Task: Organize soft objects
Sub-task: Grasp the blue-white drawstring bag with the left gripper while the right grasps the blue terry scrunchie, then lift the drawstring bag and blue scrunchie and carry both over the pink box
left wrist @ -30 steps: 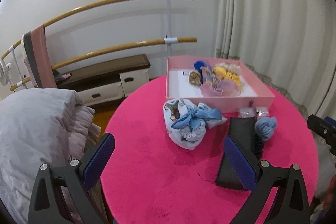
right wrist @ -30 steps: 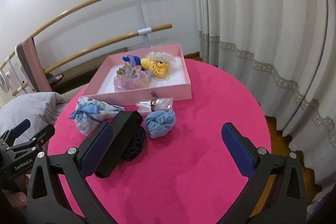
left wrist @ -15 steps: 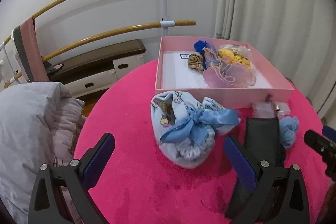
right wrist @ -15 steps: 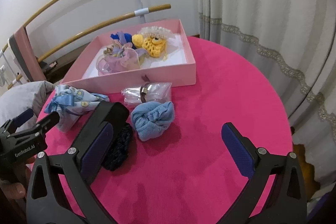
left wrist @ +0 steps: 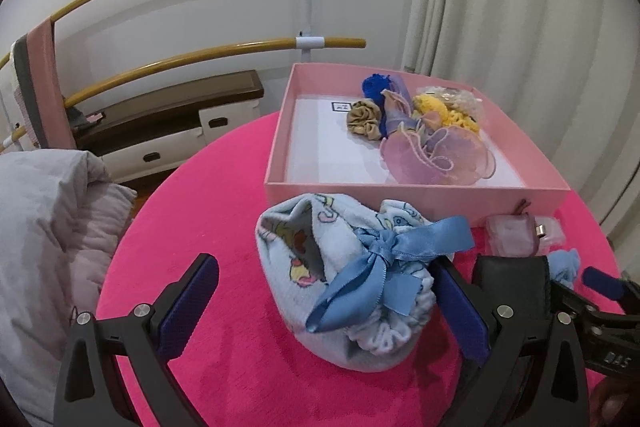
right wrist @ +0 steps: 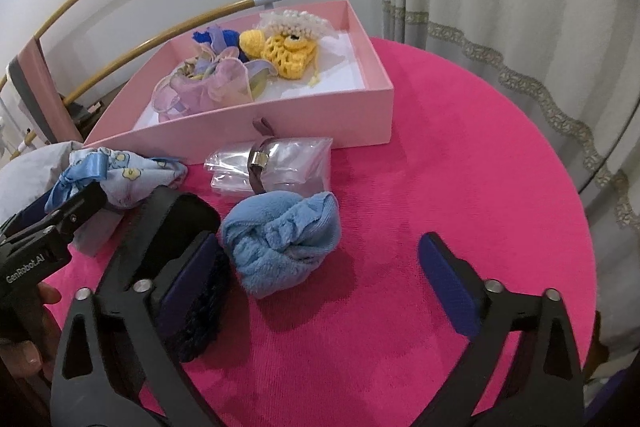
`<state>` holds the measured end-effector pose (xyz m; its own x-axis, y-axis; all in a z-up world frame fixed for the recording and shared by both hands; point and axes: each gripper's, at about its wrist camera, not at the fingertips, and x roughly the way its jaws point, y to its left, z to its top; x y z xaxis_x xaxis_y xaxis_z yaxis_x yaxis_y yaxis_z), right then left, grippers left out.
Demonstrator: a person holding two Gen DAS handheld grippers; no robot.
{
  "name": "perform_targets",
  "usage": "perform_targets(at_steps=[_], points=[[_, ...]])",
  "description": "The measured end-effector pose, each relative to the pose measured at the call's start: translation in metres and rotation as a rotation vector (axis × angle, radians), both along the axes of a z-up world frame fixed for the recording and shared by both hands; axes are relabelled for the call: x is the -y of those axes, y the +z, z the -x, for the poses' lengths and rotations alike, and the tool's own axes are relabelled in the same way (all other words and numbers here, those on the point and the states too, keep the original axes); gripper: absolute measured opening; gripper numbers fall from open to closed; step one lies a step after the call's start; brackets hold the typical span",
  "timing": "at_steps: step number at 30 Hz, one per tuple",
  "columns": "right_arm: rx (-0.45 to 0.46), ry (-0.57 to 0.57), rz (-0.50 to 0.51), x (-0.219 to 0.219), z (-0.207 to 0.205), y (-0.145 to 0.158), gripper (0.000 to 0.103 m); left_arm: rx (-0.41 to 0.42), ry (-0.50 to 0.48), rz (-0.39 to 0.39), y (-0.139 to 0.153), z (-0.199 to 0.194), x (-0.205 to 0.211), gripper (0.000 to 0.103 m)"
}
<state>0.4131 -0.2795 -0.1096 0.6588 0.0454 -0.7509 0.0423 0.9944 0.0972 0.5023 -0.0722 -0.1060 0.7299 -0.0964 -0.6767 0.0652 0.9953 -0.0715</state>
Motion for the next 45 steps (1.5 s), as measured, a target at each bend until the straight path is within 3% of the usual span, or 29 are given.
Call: perform_targets(at_steps=[3,4,5,10,14,17,30,45], points=[[-0.007,0.015,-0.019,0.0,-0.005,-0.005,0.083,-0.016,-0.025,0.003,-0.006,-0.005,0.003,0.102],[-0.009,0.025,-0.021,-0.002,-0.007,-0.006,0.079,-0.043,-0.038,-0.001,-0.011,-0.009,0.006,0.094],[-0.008,0.031,-0.02,-0.004,-0.008,-0.007,0.074,-0.073,-0.062,0.008,-0.016,-0.012,0.008,0.079],[0.004,0.065,-0.042,-0.009,-0.005,-0.006,0.047,-0.068,-0.086,0.016,-0.017,-0.012,0.009,0.069],[0.007,0.068,-0.059,-0.007,-0.003,-0.005,0.043,-0.061,-0.105,0.03,-0.015,-0.008,0.011,0.052],[0.013,0.06,-0.07,-0.004,0.002,-0.003,0.041,-0.061,-0.108,0.02,-0.013,-0.004,0.011,0.049],[0.046,0.026,-0.059,0.01,0.031,0.014,0.041,-0.036,-0.068,-0.002,0.009,0.038,0.0,0.046],[0.14,0.078,-0.048,-0.013,0.076,0.055,0.041,0.049,-0.022,-0.017,0.061,0.118,-0.015,0.047]])
